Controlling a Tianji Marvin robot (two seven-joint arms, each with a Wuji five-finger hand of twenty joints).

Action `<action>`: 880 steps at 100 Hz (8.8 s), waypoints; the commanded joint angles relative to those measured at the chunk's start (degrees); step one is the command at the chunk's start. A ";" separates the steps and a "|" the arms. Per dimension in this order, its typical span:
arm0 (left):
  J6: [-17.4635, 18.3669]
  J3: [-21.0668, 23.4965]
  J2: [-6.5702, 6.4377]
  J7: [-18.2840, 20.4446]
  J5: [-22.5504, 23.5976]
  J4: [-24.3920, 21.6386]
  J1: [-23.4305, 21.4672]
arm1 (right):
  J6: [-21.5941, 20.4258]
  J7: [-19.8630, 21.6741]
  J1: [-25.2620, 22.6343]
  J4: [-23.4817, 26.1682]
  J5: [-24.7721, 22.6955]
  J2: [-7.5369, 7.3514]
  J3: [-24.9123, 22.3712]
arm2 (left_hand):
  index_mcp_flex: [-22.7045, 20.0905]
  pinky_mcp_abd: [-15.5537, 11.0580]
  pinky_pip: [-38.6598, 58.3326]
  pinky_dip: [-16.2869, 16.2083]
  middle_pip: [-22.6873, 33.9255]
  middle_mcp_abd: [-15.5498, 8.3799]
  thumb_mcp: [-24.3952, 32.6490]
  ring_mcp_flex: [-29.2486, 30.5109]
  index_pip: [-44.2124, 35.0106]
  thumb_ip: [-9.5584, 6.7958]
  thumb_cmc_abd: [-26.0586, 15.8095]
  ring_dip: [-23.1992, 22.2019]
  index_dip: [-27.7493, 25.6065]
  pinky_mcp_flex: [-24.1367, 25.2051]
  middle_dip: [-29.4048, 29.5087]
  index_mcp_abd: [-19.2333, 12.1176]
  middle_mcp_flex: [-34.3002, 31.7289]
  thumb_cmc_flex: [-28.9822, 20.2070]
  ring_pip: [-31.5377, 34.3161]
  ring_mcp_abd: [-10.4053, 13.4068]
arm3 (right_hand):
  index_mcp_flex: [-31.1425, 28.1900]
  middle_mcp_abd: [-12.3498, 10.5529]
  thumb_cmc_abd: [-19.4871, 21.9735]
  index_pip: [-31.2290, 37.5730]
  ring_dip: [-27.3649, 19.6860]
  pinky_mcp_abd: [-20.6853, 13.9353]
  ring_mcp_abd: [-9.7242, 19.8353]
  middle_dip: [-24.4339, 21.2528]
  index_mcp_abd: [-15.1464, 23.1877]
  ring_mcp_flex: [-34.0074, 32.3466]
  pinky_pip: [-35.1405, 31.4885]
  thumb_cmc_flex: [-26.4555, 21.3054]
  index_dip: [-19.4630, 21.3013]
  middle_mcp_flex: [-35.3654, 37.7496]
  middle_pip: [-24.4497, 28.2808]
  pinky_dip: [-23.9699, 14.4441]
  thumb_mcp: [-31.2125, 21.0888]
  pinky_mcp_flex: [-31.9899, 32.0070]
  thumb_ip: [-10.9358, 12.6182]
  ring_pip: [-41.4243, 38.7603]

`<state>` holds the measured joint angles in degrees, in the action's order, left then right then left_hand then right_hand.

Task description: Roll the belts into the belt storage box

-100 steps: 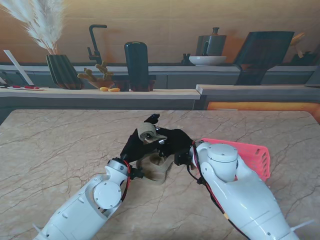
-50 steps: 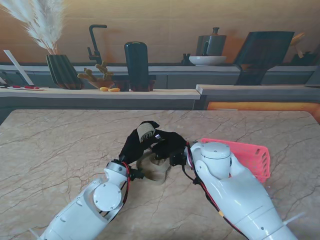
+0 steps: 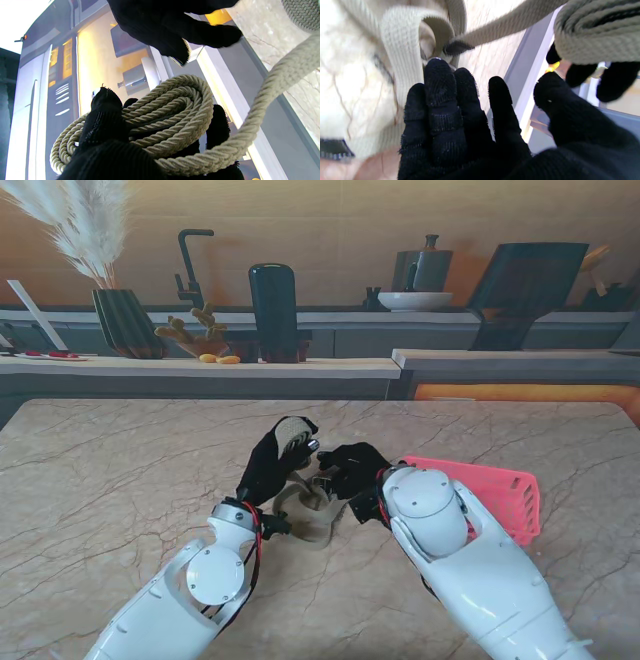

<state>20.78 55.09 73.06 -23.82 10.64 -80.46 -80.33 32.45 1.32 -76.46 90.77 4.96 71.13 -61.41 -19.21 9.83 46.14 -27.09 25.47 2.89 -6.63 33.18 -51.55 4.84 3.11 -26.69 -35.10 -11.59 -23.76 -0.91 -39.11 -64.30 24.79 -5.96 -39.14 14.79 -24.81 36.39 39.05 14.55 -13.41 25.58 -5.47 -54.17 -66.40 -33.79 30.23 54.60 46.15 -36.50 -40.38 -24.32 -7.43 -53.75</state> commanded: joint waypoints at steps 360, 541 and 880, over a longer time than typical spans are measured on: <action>-0.80 -3.09 -2.11 3.15 13.03 7.79 6.70 | -13.39 -4.29 -11.94 14.38 14.18 -1.03 -9.39 | 10.99 1.88 -12.88 0.45 -12.95 5.14 27.42 -13.77 36.24 -1.66 16.54 1.93 15.79 4.14 5.25 6.11 24.46 40.71 -12.17 -1.40 | -6.31 -2.79 0.52 18.82 0.01 -0.95 3.07 0.70 6.34 -14.33 -3.94 -12.92 -4.29 11.80 2.59 2.87 -6.06 -9.62 -4.78 -3.64; 2.61 -3.05 0.53 0.27 2.82 3.79 2.61 | 0.18 0.14 2.20 -3.45 25.96 2.91 2.74 | -0.89 -0.91 -0.64 0.03 -1.64 -3.32 3.30 -6.33 5.14 0.48 -8.35 0.78 3.44 2.95 1.64 -4.95 8.09 1.24 -3.31 2.47 | -1.56 -0.70 1.53 16.14 0.85 -0.04 1.05 0.98 5.34 -7.73 -2.58 -10.39 -7.45 6.52 2.16 0.44 2.70 -4.66 -2.23 -4.52; -11.34 -1.20 -8.34 42.36 -15.91 -1.65 5.90 | -69.62 -16.78 5.34 -12.10 -59.30 -8.66 5.66 | -17.57 5.56 45.98 -1.91 36.83 0.64 39.55 39.65 -16.49 1.48 26.65 -14.96 -15.36 -34.28 -26.71 3.67 -31.97 23.70 51.81 -0.26 | 6.51 -19.09 -13.78 21.07 -4.82 -8.20 16.89 -2.67 37.47 3.59 15.26 1.50 -8.34 1.59 -8.38 1.90 -18.22 -2.92 -7.65 15.76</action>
<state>9.61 53.87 64.17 18.12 -4.51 -81.20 -74.34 -36.54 -14.77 -71.09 79.17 -54.53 61.49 -56.44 -35.34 15.42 89.35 -29.09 59.33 6.08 33.23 67.02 -68.02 4.78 28.90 -39.00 -49.53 -45.35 -47.56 5.00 -67.46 -39.37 66.54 -10.63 -20.82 -1.71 -41.80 44.18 33.06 8.23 1.68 21.39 24.30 -48.26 -48.76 -30.37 25.40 49.38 37.54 -33.90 -59.55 -26.45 -11.07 -36.16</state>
